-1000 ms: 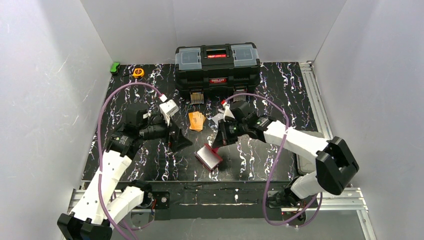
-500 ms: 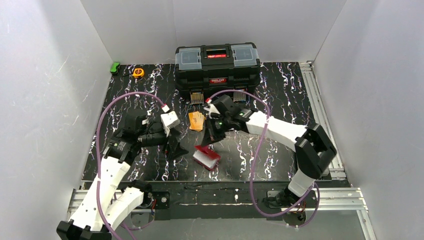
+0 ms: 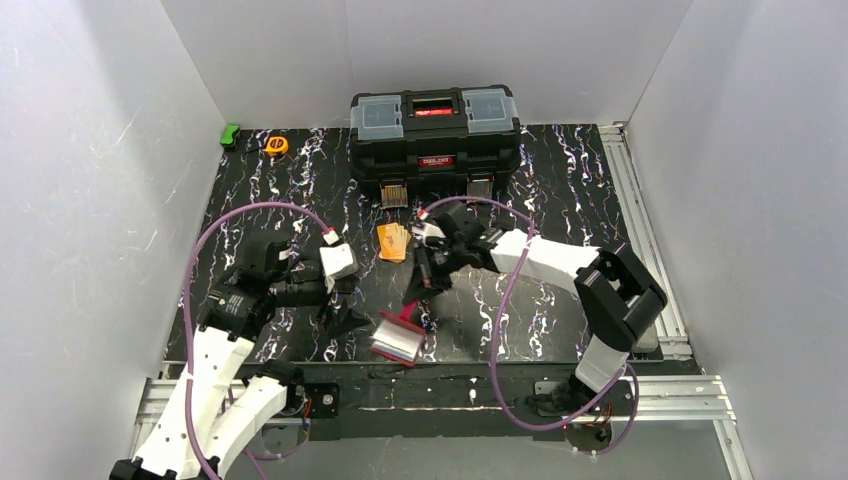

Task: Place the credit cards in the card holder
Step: Open the card holder at the center of the board.

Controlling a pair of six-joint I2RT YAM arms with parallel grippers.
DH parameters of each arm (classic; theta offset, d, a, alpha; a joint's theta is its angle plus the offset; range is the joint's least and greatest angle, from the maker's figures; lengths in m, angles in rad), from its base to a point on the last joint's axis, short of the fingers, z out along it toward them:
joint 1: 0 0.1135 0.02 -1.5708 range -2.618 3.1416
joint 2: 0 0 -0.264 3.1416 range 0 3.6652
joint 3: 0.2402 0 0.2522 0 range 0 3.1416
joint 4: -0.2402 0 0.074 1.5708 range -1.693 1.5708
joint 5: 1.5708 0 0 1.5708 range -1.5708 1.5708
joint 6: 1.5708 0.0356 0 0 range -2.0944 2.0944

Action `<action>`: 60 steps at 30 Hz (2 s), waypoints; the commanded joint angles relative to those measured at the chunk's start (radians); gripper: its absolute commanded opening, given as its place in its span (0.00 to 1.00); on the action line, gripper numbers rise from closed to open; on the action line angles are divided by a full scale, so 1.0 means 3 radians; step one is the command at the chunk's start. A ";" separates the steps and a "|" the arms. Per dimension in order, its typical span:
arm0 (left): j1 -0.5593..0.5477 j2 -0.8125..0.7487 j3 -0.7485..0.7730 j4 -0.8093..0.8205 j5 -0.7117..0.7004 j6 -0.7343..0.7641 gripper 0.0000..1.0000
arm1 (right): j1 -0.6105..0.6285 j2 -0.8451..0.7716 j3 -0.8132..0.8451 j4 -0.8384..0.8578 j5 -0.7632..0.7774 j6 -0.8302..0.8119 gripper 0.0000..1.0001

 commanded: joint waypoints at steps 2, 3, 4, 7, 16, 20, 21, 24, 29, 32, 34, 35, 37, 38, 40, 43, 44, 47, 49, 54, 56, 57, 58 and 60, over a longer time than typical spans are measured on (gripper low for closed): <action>0.0017 0.0107 -0.0136 -0.0135 0.0270 0.0596 0.98 | -0.0319 -0.0123 -0.0626 0.0476 -0.0240 0.0430 0.01; 0.0015 0.0143 -0.0171 -0.0136 0.0270 0.0713 0.98 | -0.0374 -0.0135 -0.0730 0.0530 -0.0233 0.0458 0.01; 0.0012 0.0179 -0.0202 -0.0127 0.0258 0.0840 0.98 | -0.0421 -0.0146 -0.0810 0.0562 -0.0213 0.0471 0.01; -0.0010 0.0270 -0.0295 -0.0110 0.0224 0.1173 0.98 | -0.0562 -0.0167 -0.0932 0.0481 -0.0125 0.0411 0.01; -0.0369 0.0528 -0.0655 0.0061 0.0008 0.1933 0.98 | -0.0698 -0.0218 -0.0831 -0.0292 0.0388 -0.0151 0.01; -0.0546 0.0639 -0.0835 0.0418 -0.0174 0.2112 0.98 | -0.0689 -0.0304 -0.0920 -0.0489 0.0773 -0.0277 0.01; -0.0574 0.0694 -0.0859 0.0505 -0.0199 0.2148 0.97 | -0.0679 -0.0333 -0.0954 -0.0511 0.0836 -0.0290 0.01; -0.0644 0.0809 -0.0937 0.0866 -0.0251 0.2115 0.96 | -0.0637 -0.0383 -0.1028 -0.0515 0.0927 -0.0333 0.01; -0.0783 0.1062 -0.0960 0.1300 -0.0310 0.1907 0.95 | -0.0595 -0.0298 -0.1084 -0.0473 0.0980 -0.0327 0.01; -0.0852 0.1156 -0.1032 0.1464 -0.0351 0.1884 0.95 | -0.0559 -0.0226 -0.1084 -0.0483 0.1045 -0.0322 0.01; -0.0879 0.1202 -0.1119 0.1588 -0.0399 0.1909 0.95 | -0.0521 -0.0219 -0.1096 -0.0504 0.1119 -0.0324 0.01; -0.0887 0.1219 -0.1154 0.1626 -0.0410 0.1936 0.95 | -0.0508 -0.0223 -0.1109 -0.0511 0.1151 -0.0325 0.01; -0.0891 0.1258 -0.1194 0.1645 -0.0399 0.2004 0.95 | -0.0496 -0.0236 -0.1126 -0.0505 0.1183 -0.0339 0.01; -0.0893 0.1268 -0.1228 0.1669 -0.0382 0.2048 0.95 | -0.0495 -0.0236 -0.1129 -0.0506 0.1193 -0.0350 0.01; -0.0909 0.1286 -0.1274 0.1723 -0.0375 0.2152 0.95 | -0.0493 -0.0230 -0.1129 -0.0495 0.1196 -0.0359 0.01; -0.0941 0.1341 -0.1292 0.1929 -0.0393 0.2138 0.95 | -0.0493 -0.0210 -0.1113 -0.0474 0.1206 -0.0360 0.01; -0.0952 0.1370 -0.1296 0.1988 -0.0404 0.2109 0.95 | -0.0490 -0.0207 -0.1105 -0.0466 0.1204 -0.0356 0.01; -0.0982 0.1449 -0.1349 0.2140 -0.0427 0.2189 0.94 | -0.0488 -0.0186 -0.1094 -0.0450 0.1199 -0.0364 0.01; -0.1003 0.1480 -0.1422 0.2311 -0.0475 0.2190 0.94 | -0.0487 -0.0185 -0.1100 -0.0439 0.1194 -0.0366 0.01; -0.1051 0.1509 -0.1477 0.2381 -0.0490 0.2296 0.93 | -0.0488 -0.0202 -0.1104 -0.0428 0.1211 -0.0378 0.01; -0.1052 0.1512 -0.1464 0.2261 -0.0475 0.2434 0.94 | -0.0488 -0.0191 -0.1094 -0.0438 0.1216 -0.0394 0.01; -0.1050 0.1505 -0.1443 0.2176 -0.0461 0.2511 0.94 | -0.0488 -0.0184 -0.1089 -0.0438 0.1215 -0.0398 0.01; -0.1052 0.1498 -0.1426 0.2129 -0.0458 0.2543 0.94 | -0.0488 -0.0181 -0.1081 -0.0443 0.1220 -0.0397 0.01; -0.1052 0.1481 -0.1415 0.2125 -0.0466 0.2556 0.94 | -0.0488 -0.0180 -0.1078 -0.0441 0.1222 -0.0405 0.01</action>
